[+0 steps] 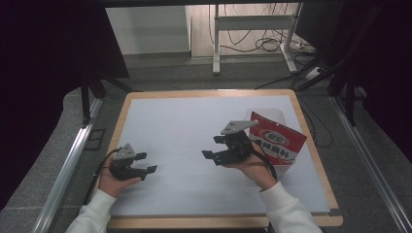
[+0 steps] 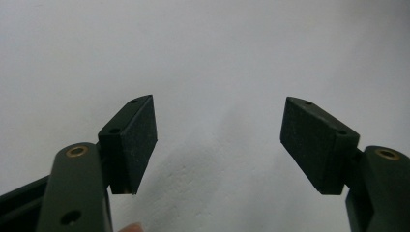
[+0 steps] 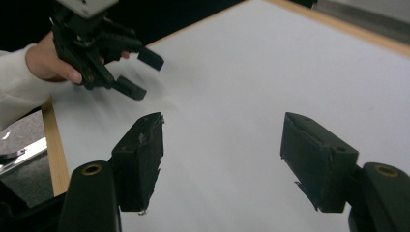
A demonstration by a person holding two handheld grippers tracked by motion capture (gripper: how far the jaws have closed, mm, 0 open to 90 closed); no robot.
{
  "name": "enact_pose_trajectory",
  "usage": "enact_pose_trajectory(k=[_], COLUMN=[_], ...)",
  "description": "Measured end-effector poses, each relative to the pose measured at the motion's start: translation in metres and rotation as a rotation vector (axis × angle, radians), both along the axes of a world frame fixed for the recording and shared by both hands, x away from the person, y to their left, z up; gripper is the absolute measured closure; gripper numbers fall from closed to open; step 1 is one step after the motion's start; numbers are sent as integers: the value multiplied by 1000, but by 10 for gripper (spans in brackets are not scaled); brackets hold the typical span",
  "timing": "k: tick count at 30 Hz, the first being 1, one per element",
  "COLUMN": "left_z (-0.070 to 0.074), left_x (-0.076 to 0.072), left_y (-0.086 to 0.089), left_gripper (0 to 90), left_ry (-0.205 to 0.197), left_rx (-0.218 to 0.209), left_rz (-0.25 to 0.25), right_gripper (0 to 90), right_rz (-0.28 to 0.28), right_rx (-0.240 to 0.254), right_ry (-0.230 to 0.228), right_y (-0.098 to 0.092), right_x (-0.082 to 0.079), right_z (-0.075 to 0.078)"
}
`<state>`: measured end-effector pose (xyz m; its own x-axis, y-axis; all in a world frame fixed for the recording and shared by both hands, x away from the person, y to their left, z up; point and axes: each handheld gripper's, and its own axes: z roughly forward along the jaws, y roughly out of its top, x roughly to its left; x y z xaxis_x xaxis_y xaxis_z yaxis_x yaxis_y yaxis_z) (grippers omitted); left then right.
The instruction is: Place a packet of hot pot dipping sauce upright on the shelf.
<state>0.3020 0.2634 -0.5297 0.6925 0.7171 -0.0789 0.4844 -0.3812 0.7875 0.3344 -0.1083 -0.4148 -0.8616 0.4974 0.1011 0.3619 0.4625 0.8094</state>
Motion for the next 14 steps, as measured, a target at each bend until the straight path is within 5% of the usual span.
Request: enact_pose_trajectory(k=[4, 14], left_z=[1, 2], left_x=[0, 0], left_y=[2, 2], left_gripper=[288, 288], left_ry=[-5, -5], left_rx=[-2, -7], left_rz=[5, 6], right_gripper=[318, 317], right_rz=[-27, -47], right_rx=[-9, 0], right_ry=[18, 20], right_y=[2, -3], right_x=[3, 3], right_z=[-17, -21])
